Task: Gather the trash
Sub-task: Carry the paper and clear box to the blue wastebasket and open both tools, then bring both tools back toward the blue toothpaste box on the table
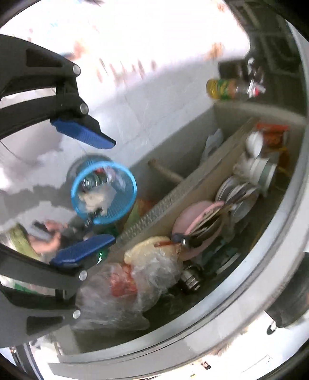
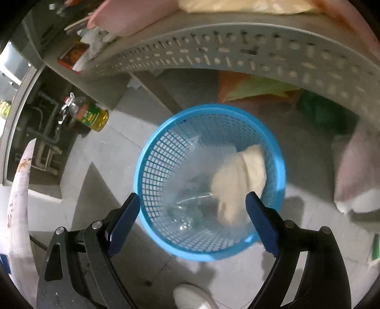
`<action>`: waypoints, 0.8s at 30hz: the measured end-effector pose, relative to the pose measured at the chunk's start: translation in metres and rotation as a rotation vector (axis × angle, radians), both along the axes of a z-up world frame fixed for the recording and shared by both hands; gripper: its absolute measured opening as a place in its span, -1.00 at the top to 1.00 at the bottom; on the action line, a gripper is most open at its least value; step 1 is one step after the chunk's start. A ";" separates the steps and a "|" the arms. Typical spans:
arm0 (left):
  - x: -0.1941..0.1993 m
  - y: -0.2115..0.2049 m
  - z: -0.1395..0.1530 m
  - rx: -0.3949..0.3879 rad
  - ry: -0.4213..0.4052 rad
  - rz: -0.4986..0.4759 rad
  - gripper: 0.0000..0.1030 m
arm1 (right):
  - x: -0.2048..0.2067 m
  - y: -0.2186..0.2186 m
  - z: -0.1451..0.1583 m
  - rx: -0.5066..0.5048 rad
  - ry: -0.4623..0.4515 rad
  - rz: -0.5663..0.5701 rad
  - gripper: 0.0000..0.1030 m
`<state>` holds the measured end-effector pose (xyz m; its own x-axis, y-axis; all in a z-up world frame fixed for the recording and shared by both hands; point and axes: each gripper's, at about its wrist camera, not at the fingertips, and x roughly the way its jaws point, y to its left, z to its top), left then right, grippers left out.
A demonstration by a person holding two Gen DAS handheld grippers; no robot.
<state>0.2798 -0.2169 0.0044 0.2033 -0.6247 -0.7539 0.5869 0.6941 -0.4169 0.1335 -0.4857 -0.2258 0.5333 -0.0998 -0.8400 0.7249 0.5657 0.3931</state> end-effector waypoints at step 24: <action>-0.062 0.236 -0.007 -0.085 -0.071 0.390 -0.48 | -0.028 0.157 0.191 -0.222 -0.254 0.305 -0.85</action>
<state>0.2182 0.0191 -0.0024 0.4870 -0.5500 -0.6785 0.3157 0.8351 -0.4504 0.1057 -0.3291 -0.0345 0.7529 -0.0689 -0.6545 0.4081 0.8291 0.3822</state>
